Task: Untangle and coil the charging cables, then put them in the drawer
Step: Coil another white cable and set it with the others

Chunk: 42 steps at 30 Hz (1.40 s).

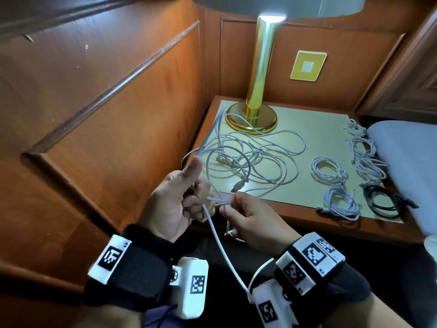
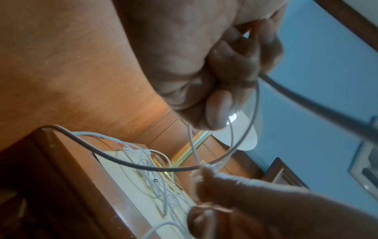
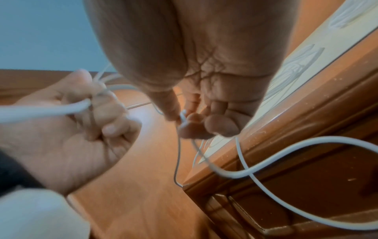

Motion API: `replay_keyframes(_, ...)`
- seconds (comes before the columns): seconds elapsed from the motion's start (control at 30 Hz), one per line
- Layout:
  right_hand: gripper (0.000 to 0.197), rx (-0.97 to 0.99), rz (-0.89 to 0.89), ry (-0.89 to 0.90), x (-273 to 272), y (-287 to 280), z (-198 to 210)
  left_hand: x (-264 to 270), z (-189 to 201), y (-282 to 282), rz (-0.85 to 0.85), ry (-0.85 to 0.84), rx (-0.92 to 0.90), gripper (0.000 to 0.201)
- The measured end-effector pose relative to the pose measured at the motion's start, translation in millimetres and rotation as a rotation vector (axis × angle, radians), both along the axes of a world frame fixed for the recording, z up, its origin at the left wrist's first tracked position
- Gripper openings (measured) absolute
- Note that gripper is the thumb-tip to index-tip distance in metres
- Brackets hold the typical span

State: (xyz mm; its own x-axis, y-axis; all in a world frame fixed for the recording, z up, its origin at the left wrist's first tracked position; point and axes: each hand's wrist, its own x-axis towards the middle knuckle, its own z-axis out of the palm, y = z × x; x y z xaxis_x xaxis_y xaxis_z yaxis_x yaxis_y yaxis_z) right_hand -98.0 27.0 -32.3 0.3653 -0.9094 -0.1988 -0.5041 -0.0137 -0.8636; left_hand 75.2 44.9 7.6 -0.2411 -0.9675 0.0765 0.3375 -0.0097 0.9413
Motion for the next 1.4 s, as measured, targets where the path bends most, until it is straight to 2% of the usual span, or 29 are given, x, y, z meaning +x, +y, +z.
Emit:
replay_keyframes(0.1, 0.023, 0.027, -0.203, -0.082, -6.7, -8.5, 5.0, 1.1, -0.2, -4.1, 0.205, -0.108, 0.046, 0.073)
replay_keyframes(0.2, 0.022, 0.034, -0.480, -0.321, -22.3, -21.7, 11.8, 6.7, -5.5, -10.9, 0.427, -0.272, 0.101, 0.072)
replay_keyframes(0.33, 0.021, -0.040, -0.747, -0.558, -40.1, -29.7, 23.4, 12.5, -18.7, -18.8, 0.589, -0.448, 0.121, 0.067)
replay_keyframes(0.47, 0.024, -0.094, -0.825, -0.636, -47.4, -28.1, 30.1, 15.9, -27.1, -22.5, 0.710, -0.545, 0.115, 0.059)
replay_keyframes(0.6, 0.020, -0.149, -0.952, -0.798, -59.1, -30.6, 35.9, 22.7, -32.0, -26.2, 0.809, -0.533, 0.114, 0.056)
replay_keyframes(0.73, 0.012, -0.167, -1.008, -0.903, -69.7, -31.7, 41.3, 21.9, -33.5, -27.5, 0.836, -0.495, 0.110, 0.056)
replay_keyframes(0.87, 0.025, -0.221, -1.090, -0.857, -74.6, -29.8, 45.8, 23.3, -33.2, -28.3, 0.901, -0.461, 0.148, 0.054)
replay_keyframes(0.97, 0.025, -0.228, -1.083, -0.790, -78.1, -27.7, 46.2, 25.6, -29.9, -27.1, 0.938, -0.426, 0.171, 0.054)
replay_keyframes(1.07, 0.018, -0.126, -0.913, -0.743, -70.3, -21.9, 44.6, 23.2, -29.1, -27.4, 0.886, -0.416, 0.144, 0.054)
replay_keyframes(1.17, 0.029, -0.022, -0.686, -0.812, -54.3, -14.6, 41.5, 13.5, -29.2, -26.5, 0.773, -0.527, 0.064, 0.056)
replay_keyframes(1.23, 0.036, 0.048, -0.576, -0.819, -44.3, -11.2, 41.5, 5.7, -27.4, -23.3, 0.757, -0.639, -0.003, 0.056)
replay_keyframes(1.3, 0.044, 0.099, -0.507, -0.762, -37.6, -9.0, 42.5, 2.9, -24.6, -20.6, 0.795, -0.721, -0.035, 0.057)
replay_keyframes(1.4, 0.035, 0.130, -0.451, -0.625, -33.6, -8.5, 40.6, 10.0, -23.0, -21.7, 0.865, -0.725, -0.048, 0.061)
